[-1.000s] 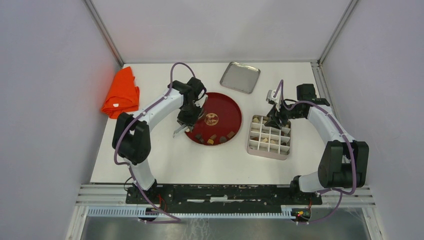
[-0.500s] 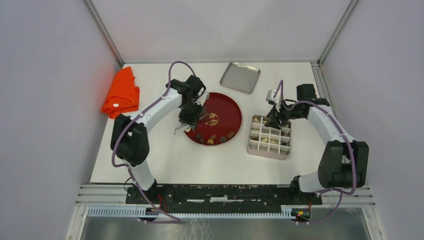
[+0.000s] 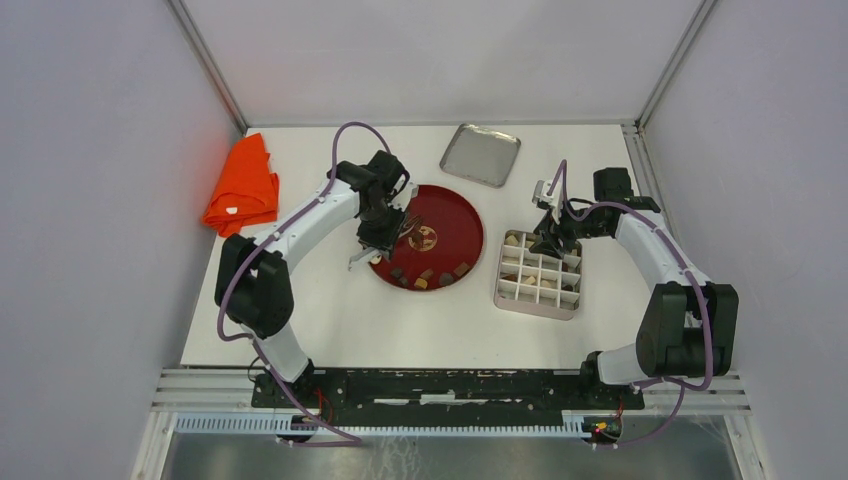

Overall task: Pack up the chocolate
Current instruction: Pick up the fake chocolate from the plate.

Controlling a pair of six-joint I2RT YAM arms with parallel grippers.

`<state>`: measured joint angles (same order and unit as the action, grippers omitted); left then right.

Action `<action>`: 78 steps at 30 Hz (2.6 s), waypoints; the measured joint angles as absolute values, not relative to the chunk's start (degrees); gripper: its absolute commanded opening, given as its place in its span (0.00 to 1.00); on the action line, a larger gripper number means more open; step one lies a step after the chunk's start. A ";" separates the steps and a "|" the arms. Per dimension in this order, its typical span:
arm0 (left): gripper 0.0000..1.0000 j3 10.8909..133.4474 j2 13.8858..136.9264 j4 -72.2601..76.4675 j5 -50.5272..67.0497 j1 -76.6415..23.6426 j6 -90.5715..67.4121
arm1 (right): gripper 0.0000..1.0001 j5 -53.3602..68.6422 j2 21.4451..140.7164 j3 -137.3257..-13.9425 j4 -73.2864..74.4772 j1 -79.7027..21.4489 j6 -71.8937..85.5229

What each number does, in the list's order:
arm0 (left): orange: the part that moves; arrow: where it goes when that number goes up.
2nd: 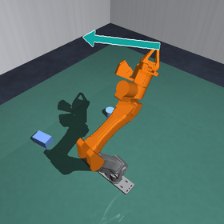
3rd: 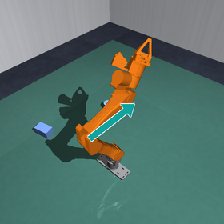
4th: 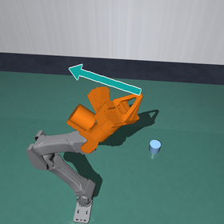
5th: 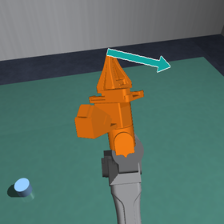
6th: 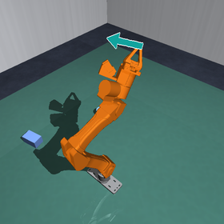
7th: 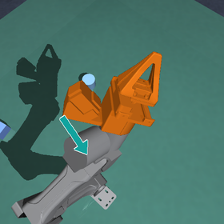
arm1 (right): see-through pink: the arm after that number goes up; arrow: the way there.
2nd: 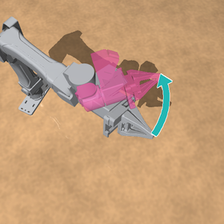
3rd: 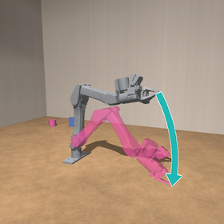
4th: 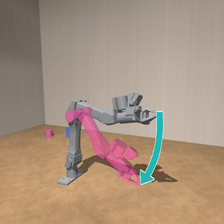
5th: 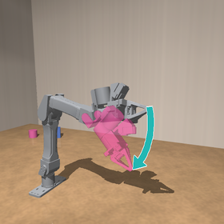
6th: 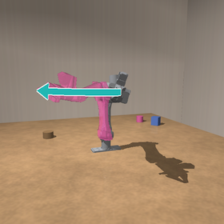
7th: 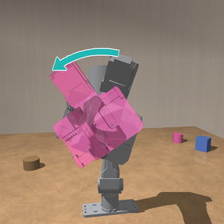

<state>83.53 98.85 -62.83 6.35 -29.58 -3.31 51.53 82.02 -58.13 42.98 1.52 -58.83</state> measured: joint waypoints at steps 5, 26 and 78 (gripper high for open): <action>0.24 83.44 98.85 -62.61 6.35 -29.58 -3.31 | 0.54 51.53 82.02 -58.13 42.98 1.52 -58.83; 0.44 82.52 98.85 -62.35 6.59 -29.58 -3.31 | 0.54 51.51 82.02 -58.13 43.05 1.52 -59.18; 0.02 81.43 98.17 -61.56 6.59 -30.09 -4.49 | 0.54 51.53 82.02 -58.13 44.53 1.52 -60.34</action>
<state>81.43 98.17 -61.56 6.59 -30.09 -4.49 51.53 82.02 -58.13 44.53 1.52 -60.34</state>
